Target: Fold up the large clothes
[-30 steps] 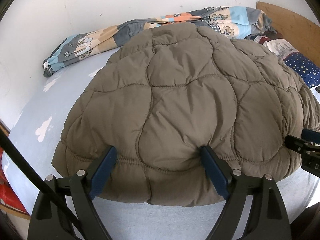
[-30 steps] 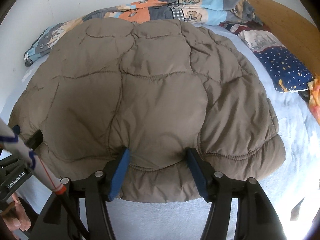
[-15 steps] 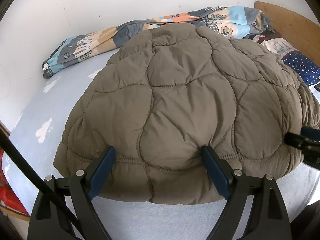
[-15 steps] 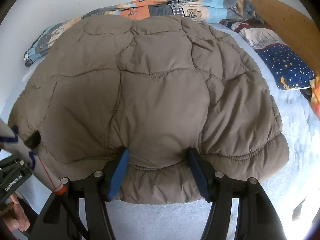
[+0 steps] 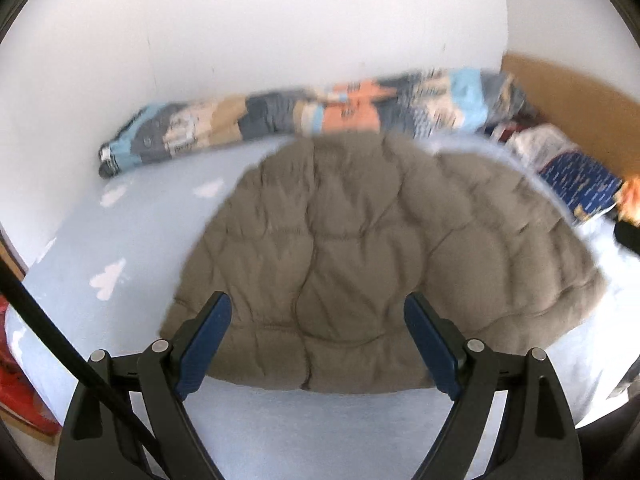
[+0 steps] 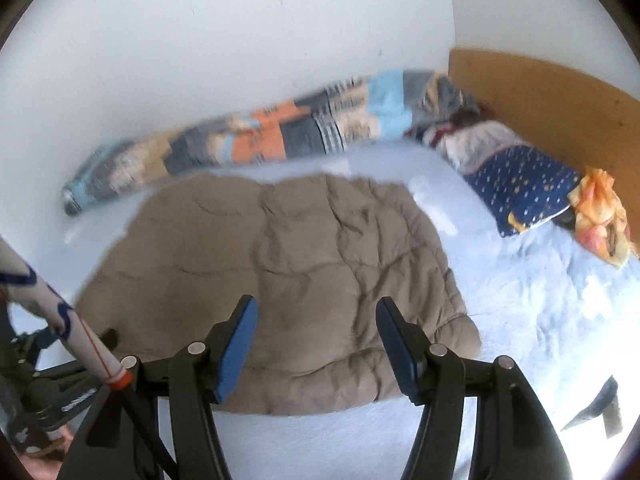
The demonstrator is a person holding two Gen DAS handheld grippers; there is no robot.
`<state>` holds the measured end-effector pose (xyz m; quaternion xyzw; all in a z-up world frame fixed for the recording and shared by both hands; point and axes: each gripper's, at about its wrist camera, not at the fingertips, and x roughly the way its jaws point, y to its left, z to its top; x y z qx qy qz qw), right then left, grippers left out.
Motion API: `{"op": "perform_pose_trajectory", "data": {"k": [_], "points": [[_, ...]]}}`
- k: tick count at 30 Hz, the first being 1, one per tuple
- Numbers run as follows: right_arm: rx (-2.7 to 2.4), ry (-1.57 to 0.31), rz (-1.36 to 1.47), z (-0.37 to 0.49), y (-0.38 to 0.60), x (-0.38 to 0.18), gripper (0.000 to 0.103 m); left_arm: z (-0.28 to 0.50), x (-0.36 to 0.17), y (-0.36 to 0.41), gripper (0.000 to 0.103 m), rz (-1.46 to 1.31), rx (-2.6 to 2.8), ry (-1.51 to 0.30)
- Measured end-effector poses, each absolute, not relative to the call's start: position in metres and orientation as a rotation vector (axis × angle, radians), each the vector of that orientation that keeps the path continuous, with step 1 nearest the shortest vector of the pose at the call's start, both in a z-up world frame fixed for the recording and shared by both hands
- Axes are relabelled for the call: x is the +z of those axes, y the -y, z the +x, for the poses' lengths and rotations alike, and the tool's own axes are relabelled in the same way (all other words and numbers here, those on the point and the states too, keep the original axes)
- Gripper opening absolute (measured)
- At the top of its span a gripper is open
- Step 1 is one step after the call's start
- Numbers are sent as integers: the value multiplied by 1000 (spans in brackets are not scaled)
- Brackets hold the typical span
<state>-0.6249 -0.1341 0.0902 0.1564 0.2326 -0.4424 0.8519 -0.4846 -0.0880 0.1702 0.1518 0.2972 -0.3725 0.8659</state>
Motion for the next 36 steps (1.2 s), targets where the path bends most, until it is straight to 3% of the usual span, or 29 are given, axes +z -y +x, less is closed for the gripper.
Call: {"op": "perform_pose_trajectory", "data": {"k": [3, 10, 17, 36], "points": [[-891, -423, 335, -642, 92, 107, 72, -511, 195, 62, 87, 294, -807, -578], [-836, -367, 292, -670, 18, 138, 74, -564, 241, 2, 87, 287, -827, -520], [-771, -292, 234, -691, -46, 168, 88, -590, 286, -34, 94, 252, -799, -480], [-782, -307, 188, -685, -65, 170, 92, -595, 289, -38, 97, 253, -797, -491]]}}
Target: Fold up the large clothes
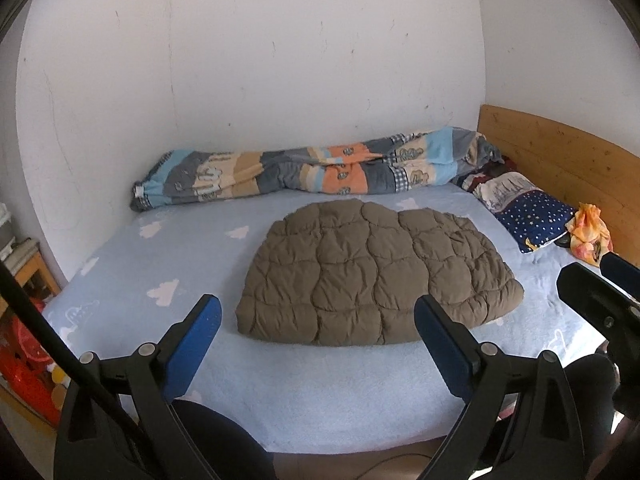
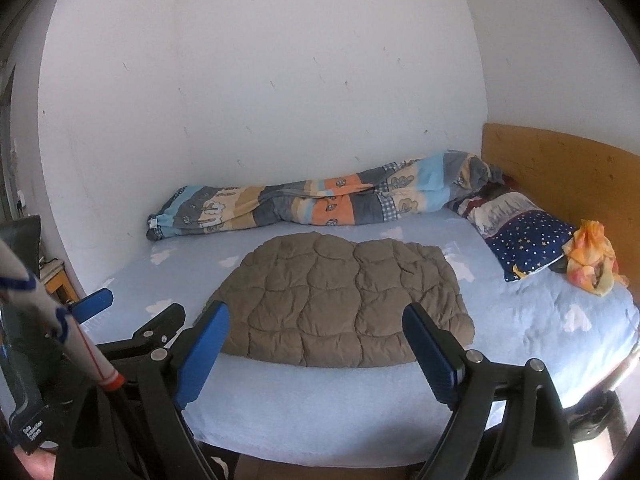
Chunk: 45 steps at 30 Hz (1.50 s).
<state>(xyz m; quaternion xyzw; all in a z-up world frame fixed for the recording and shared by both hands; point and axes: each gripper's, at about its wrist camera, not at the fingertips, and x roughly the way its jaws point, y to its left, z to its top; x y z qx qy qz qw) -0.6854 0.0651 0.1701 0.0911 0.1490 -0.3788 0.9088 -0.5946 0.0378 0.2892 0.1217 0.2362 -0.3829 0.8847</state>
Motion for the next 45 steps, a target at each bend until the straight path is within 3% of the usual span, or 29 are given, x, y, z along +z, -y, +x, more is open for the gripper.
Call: {"op": "perform_pose_trajectory", "data": {"k": [17, 45], "points": [[-801, -383, 230, -668, -48, 146, 92, -571, 261, -20, 97, 426, -674, -547], [-804, -422, 231, -659, -42, 136, 92, -557, 245, -14, 97, 427, -648, -601]]}}
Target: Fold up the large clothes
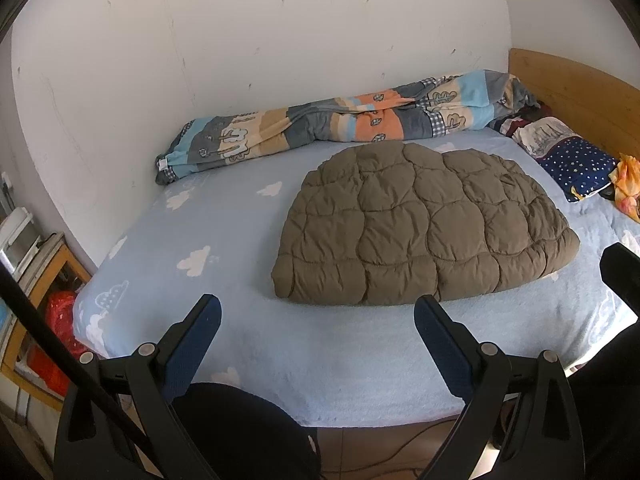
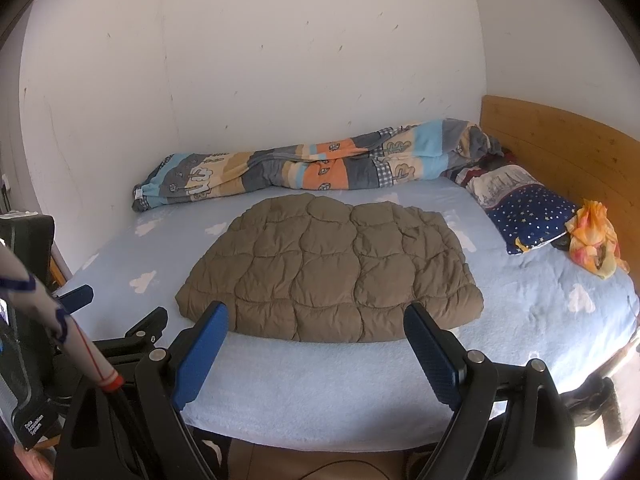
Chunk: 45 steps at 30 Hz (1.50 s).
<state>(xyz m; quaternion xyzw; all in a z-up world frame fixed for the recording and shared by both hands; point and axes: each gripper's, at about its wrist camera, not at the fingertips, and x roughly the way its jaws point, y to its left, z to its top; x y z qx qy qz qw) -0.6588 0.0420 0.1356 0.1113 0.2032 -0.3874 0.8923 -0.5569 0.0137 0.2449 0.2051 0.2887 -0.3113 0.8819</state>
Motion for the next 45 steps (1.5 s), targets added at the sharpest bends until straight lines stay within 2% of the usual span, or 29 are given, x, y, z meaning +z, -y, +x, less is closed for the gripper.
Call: {"op": "perform_pose_trajectory", "data": {"k": [32, 45], "points": [[-788, -379, 217, -671, -57, 145, 93, -571, 261, -23, 97, 404, -628, -541], [-795, -409, 222, -664, -51, 140, 93, -565, 257, -24, 97, 396, -650, -583]]}}
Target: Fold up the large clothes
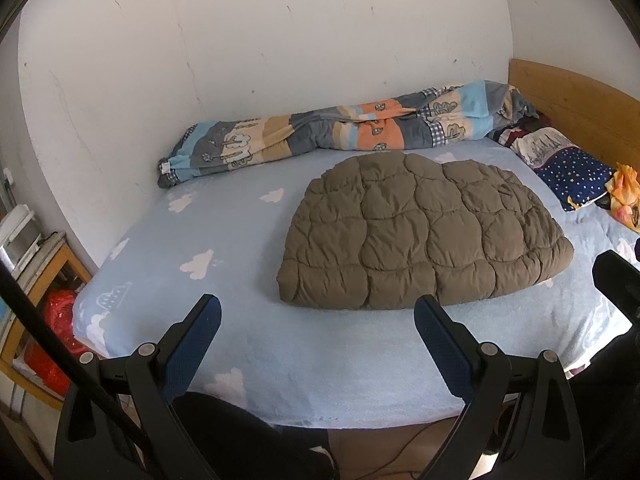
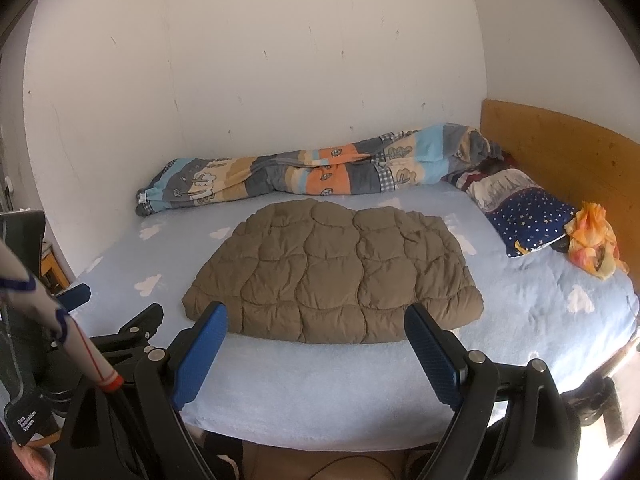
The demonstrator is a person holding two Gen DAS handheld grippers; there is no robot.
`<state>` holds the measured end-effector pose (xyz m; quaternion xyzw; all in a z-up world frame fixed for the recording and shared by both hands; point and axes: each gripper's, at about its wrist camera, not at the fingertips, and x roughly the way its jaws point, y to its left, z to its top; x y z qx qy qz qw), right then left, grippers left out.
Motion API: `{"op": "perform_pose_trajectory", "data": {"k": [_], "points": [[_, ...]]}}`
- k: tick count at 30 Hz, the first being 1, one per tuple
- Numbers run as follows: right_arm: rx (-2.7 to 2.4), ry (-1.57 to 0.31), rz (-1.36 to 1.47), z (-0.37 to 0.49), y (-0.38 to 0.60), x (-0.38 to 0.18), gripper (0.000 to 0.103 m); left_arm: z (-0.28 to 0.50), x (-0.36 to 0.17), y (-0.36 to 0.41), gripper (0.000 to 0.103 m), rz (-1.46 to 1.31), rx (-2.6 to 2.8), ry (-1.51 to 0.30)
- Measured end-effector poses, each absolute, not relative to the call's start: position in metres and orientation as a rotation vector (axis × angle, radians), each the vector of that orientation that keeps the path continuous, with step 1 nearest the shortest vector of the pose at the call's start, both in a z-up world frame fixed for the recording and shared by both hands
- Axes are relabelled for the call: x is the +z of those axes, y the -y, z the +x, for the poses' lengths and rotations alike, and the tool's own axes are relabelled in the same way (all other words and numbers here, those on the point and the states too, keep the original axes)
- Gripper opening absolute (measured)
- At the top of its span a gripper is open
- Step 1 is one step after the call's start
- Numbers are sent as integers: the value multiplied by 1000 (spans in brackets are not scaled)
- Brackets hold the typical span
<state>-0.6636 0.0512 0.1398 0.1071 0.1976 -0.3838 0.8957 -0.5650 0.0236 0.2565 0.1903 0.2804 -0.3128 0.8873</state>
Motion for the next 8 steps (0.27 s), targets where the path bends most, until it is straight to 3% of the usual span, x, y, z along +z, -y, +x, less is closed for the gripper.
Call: {"op": "perform_pose_trajectory", "data": {"k": [8], "points": [[-782, -450, 230, -647, -37, 129, 93, -555, 244, -16, 97, 398, -649, -589]]}}
